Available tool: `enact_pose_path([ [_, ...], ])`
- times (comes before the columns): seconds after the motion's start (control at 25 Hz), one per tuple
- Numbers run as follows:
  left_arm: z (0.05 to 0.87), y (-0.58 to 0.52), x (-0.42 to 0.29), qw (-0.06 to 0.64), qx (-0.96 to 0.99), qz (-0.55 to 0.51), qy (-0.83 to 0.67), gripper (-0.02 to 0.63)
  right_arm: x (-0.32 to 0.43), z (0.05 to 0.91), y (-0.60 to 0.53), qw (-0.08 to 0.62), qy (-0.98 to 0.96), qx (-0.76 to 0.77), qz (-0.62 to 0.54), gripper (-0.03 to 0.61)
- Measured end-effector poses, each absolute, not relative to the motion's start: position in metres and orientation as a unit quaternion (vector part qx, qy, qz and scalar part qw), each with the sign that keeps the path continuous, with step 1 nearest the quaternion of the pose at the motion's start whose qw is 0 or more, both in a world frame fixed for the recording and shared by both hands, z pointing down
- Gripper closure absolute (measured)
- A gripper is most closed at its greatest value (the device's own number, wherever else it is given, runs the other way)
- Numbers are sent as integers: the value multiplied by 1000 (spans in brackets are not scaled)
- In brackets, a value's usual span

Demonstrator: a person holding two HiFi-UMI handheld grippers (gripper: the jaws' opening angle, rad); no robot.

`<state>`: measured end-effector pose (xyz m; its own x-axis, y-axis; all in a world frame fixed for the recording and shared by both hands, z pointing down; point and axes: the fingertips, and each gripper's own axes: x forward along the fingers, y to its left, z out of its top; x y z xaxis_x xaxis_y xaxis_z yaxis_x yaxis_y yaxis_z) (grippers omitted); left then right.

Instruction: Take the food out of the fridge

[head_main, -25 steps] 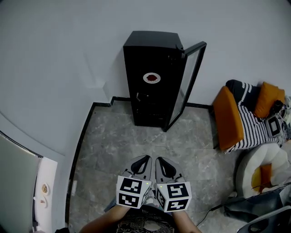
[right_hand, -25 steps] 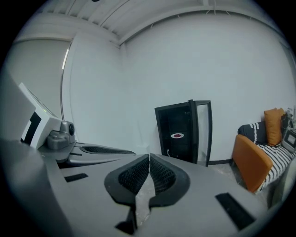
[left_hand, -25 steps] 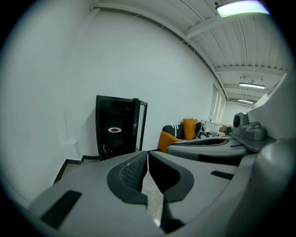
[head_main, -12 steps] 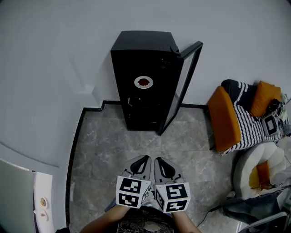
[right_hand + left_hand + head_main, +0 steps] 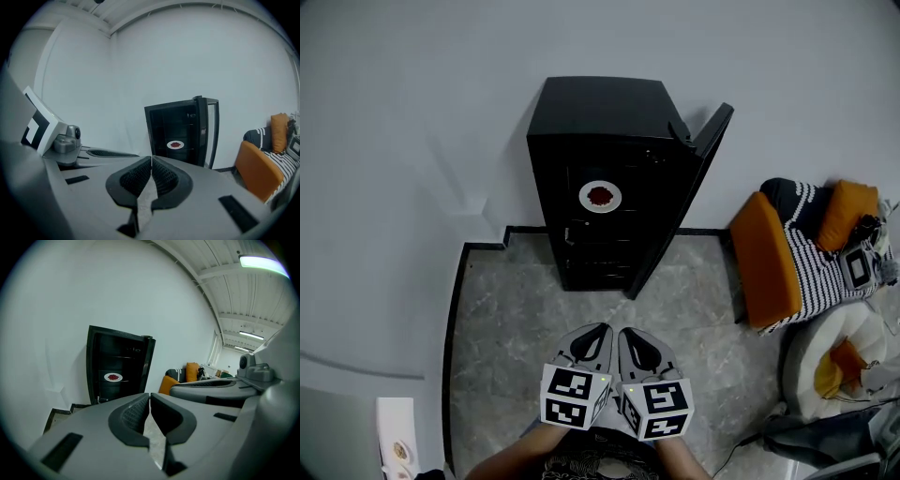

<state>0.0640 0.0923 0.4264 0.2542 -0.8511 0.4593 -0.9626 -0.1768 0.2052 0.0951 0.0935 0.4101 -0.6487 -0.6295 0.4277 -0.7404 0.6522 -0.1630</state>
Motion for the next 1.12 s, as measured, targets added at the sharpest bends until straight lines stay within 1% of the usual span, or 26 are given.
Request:
enact_pose_path([
  [0.32, 419, 38, 6, 232, 765, 94, -593, 591, 39, 403, 43, 175, -890, 393, 154, 555],
  [0.76, 421, -11, -28, 238, 764, 56, -597, 591, 8, 403, -3, 181, -893, 389, 138, 555],
  [0.96, 426, -37, -37, 255, 759, 17, -599, 592, -1, 408, -28, 186, -899, 375, 129, 555],
  [1.12, 441, -67, -46, 292, 746, -33, -598, 591, -10, 410, -56, 195, -906, 359, 113, 555],
])
